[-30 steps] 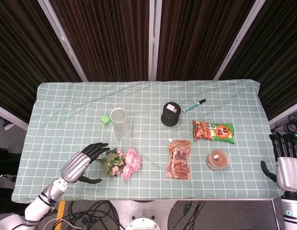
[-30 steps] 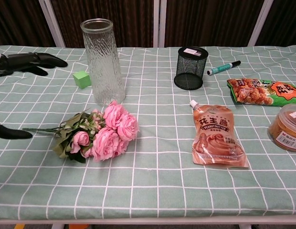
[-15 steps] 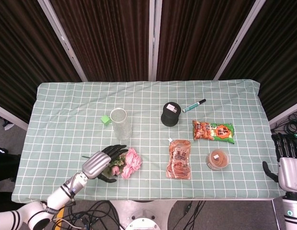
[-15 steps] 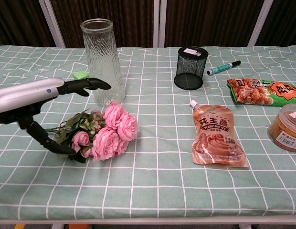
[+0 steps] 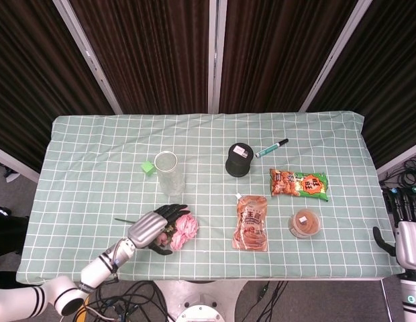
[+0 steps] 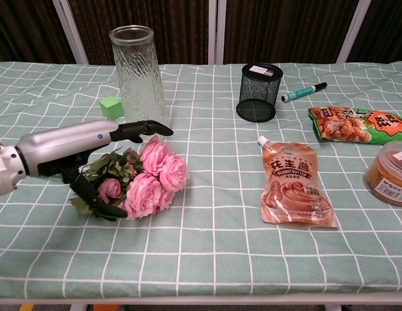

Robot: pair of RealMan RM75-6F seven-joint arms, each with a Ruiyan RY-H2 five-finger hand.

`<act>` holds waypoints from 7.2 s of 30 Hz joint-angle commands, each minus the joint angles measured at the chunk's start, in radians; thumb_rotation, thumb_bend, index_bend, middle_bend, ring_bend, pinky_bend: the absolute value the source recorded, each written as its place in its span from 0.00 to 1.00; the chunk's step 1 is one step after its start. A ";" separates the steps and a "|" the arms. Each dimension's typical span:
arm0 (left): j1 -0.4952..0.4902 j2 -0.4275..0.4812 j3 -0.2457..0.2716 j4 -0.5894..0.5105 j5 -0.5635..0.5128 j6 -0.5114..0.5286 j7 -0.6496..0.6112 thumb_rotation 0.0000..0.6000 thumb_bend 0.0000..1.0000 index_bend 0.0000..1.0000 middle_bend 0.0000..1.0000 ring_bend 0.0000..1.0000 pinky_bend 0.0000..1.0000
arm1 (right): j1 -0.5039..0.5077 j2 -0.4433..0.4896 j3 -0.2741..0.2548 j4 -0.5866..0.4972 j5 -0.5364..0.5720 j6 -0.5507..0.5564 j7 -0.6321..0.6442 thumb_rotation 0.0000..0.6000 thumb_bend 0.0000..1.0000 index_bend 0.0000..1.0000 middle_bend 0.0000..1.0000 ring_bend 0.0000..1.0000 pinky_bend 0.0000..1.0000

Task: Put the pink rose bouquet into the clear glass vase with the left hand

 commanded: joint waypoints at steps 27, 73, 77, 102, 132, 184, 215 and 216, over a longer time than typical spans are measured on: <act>-0.084 -0.063 -0.007 0.074 -0.103 -0.104 0.061 1.00 0.04 0.06 0.00 0.00 0.14 | -0.007 -0.007 0.001 0.030 0.020 -0.013 0.027 1.00 0.26 0.00 0.00 0.00 0.00; 0.011 0.091 -0.019 -0.034 -0.071 0.183 0.196 1.00 0.12 0.49 0.44 0.43 0.53 | -0.014 0.001 0.010 0.025 0.032 -0.014 0.030 1.00 0.27 0.00 0.00 0.00 0.00; 0.059 0.135 -0.041 -0.008 -0.022 0.328 0.261 1.00 0.12 0.49 0.44 0.43 0.53 | -0.013 0.005 0.010 0.015 0.024 -0.008 0.021 1.00 0.27 0.00 0.00 0.00 0.00; 0.001 0.118 -0.403 0.281 -0.074 0.765 0.063 1.00 0.12 0.49 0.44 0.43 0.54 | -0.006 0.005 0.010 -0.008 0.015 -0.003 -0.002 1.00 0.27 0.00 0.00 0.00 0.00; -0.209 -0.042 -0.744 0.027 -0.418 0.664 -0.263 1.00 0.18 0.49 0.44 0.43 0.54 | -0.005 0.010 0.014 -0.019 0.028 -0.009 -0.001 1.00 0.27 0.00 0.00 0.00 0.00; -0.354 -0.443 -0.529 0.624 -0.322 0.588 -0.546 1.00 0.12 0.26 0.27 0.25 0.37 | -0.020 0.002 0.018 0.042 0.073 -0.041 0.065 1.00 0.27 0.00 0.00 0.00 0.00; -0.115 -0.182 -0.473 0.446 -0.270 0.705 -0.455 1.00 0.01 0.08 0.00 0.06 0.19 | -0.018 0.013 0.021 0.006 0.032 -0.006 0.043 1.00 0.27 0.00 0.00 0.00 0.00; -0.085 -0.155 -0.465 0.418 -0.284 0.700 -0.428 1.00 0.03 0.08 0.00 0.06 0.20 | -0.018 0.014 0.020 0.003 0.029 -0.003 0.039 1.00 0.28 0.00 0.00 0.00 0.00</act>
